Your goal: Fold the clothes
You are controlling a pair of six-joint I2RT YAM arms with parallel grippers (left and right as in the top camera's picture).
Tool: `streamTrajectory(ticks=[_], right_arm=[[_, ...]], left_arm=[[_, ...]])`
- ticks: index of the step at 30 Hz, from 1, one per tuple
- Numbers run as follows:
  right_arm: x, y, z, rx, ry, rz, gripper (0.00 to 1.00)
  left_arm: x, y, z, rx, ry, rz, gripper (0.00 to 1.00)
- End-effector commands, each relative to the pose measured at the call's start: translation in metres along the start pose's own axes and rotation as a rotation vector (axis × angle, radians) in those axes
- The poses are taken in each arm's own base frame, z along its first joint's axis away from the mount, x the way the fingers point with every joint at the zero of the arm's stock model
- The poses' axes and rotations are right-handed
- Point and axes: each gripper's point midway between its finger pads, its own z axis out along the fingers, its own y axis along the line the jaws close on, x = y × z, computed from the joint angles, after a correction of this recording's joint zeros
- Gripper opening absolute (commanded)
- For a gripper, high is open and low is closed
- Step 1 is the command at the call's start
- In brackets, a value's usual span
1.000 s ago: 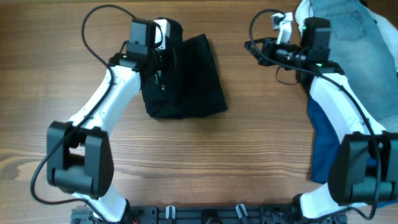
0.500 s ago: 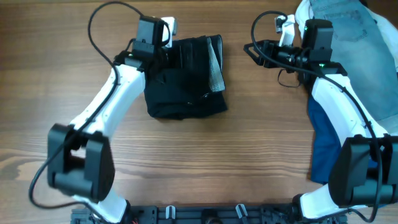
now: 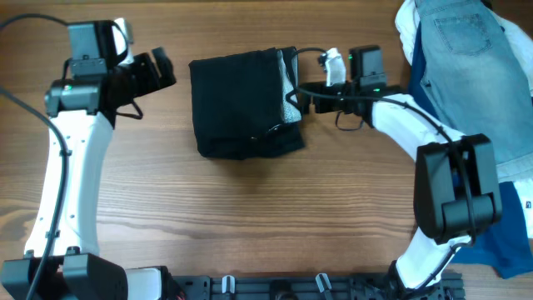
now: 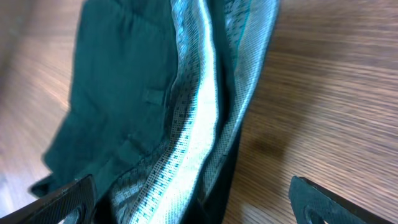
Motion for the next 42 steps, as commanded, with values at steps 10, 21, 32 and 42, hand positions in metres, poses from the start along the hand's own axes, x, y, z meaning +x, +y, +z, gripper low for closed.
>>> streamTrajectory(ticks=[10, 21, 32, 42], right_arm=[[-0.058, -0.012, -0.061, 0.095, -0.113, 0.057, 1.00], [-0.060, -0.079, -0.128, 0.216, -0.152, 0.206, 1.00], [-0.060, -0.078, -0.127, 0.216, -0.151, 0.201, 1.00], [-0.059, -0.078, -0.127, 0.218, -0.145, 0.181, 1.00]], left_arm=[[0.067, -0.098, 0.044, 0.149, 0.175, 0.338, 1.00], [0.158, -0.189, 0.083, 0.266, 0.241, 0.964, 1.00], [0.243, -0.212, 0.113, 0.271, 0.351, 1.342, 1.00], [0.257, -0.191, 0.151, 0.204, 0.410, 1.341, 1.00]])
